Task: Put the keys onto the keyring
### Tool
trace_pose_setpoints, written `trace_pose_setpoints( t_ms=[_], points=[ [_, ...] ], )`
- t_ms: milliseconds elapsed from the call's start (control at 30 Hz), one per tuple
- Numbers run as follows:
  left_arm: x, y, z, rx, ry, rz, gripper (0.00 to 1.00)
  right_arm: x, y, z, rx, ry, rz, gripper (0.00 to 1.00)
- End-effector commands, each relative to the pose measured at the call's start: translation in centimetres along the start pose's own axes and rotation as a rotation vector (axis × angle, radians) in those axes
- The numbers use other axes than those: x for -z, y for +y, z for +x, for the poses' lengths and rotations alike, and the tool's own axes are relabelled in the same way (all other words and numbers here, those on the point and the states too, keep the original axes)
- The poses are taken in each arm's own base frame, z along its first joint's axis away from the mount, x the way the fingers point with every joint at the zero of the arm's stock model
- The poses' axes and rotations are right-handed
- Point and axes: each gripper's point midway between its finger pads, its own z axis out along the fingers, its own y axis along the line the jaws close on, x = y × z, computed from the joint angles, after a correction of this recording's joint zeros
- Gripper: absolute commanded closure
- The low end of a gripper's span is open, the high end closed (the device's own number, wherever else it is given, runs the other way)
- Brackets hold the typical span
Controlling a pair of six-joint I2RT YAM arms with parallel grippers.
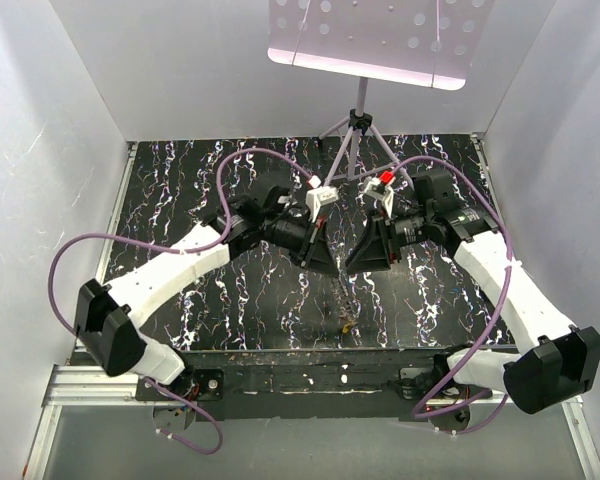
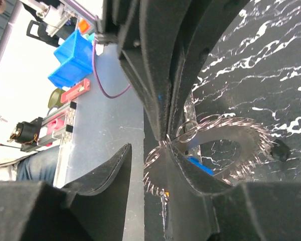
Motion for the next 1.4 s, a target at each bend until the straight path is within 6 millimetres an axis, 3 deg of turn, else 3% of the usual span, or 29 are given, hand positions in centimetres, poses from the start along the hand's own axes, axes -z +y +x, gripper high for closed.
trace_pose_setpoints(
  t_ms=[0,133,300,433,667,933,1367],
  points=[
    [1.7,-2.9,-1.8,-0.116,-0.208,0.084,1.0,1.7,3.5,-2.9,0.11,-0.072,-0.074,0.58],
    [3.3,-4.7,-2.9,-0.207,-0.425,0.15,1.0,2.1,3.5,-3.2,0.143,-0.08,-0.051,0.57],
    [6.1,-5.5,-4.1,-0.302,-0.723,0.157,1.0,2.5,3.8,-3.5,0.246,-0.07,-0.028,0.55],
    [8.0,-4.8,-4.8,-0.286,-0.952,0.144,1.0,2.7,3.6,-4.7,0.359,-0.081,-0.006,0.54],
    [8.1,-3.4,-5.3,-0.147,-1.161,0.159,1.0,2.7,2.2,-7.9,0.405,-0.116,0.041,0.54],
    [6.6,-3.5,-5.4,-0.083,-1.152,0.214,1.0,2.7,0.3,-8.0,0.382,-0.133,0.068,0.53],
    [4.5,-4.3,-5.3,-0.051,-1.017,0.26,1.0,2.7,0.8,-6.8,0.432,-0.115,-0.034,0.53]
  ],
)
